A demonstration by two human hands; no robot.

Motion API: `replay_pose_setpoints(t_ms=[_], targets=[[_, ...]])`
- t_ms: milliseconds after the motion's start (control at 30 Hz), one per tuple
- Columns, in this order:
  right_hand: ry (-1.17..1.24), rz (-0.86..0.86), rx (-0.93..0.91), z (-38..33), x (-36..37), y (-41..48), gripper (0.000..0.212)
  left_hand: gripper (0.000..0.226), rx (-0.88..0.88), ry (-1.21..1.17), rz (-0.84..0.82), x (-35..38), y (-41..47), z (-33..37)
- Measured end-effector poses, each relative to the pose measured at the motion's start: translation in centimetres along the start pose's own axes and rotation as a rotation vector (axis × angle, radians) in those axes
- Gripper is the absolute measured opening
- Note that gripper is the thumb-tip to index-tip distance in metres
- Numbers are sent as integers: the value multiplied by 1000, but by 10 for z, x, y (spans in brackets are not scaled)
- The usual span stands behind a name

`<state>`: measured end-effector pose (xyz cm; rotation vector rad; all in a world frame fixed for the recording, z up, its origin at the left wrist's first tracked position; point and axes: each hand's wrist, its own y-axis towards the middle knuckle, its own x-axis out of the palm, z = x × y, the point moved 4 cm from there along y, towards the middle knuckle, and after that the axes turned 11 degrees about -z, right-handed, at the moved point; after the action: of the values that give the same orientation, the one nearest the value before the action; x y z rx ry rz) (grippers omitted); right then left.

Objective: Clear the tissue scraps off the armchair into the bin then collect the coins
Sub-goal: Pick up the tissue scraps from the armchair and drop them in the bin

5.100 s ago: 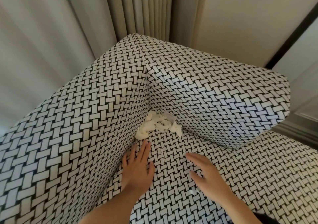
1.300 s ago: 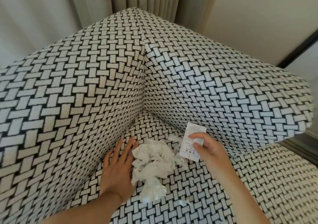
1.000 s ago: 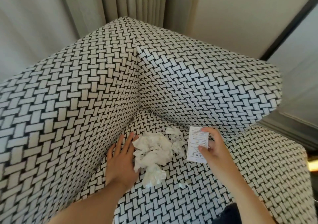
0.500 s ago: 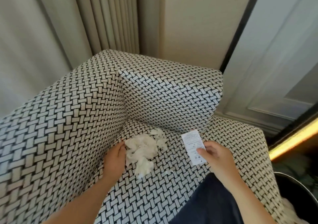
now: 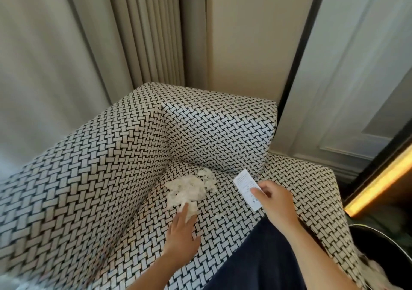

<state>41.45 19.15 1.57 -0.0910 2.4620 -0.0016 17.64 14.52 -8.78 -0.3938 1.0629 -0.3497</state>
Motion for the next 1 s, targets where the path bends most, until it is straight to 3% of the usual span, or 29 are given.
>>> replay_pose_setpoints(t_ms=[300, 500, 700, 833, 1000], targets=[[133, 56, -40, -10, -5, -24, 15, 57, 10, -358, 194, -20, -11, 9], [513, 179, 41, 5, -40, -67, 15, 44, 173, -446, 219, -44, -10, 85], [630, 296, 211, 65, -85, -130, 14, 36, 386, -495, 18, -47, -9, 192], [678, 528, 359, 127, -118, -180, 16, 29, 537, -400, -130, -28, -8, 270], [841, 749, 566, 203, -125, -207, 12, 29, 599, -337, -306, 16, -1, 332]])
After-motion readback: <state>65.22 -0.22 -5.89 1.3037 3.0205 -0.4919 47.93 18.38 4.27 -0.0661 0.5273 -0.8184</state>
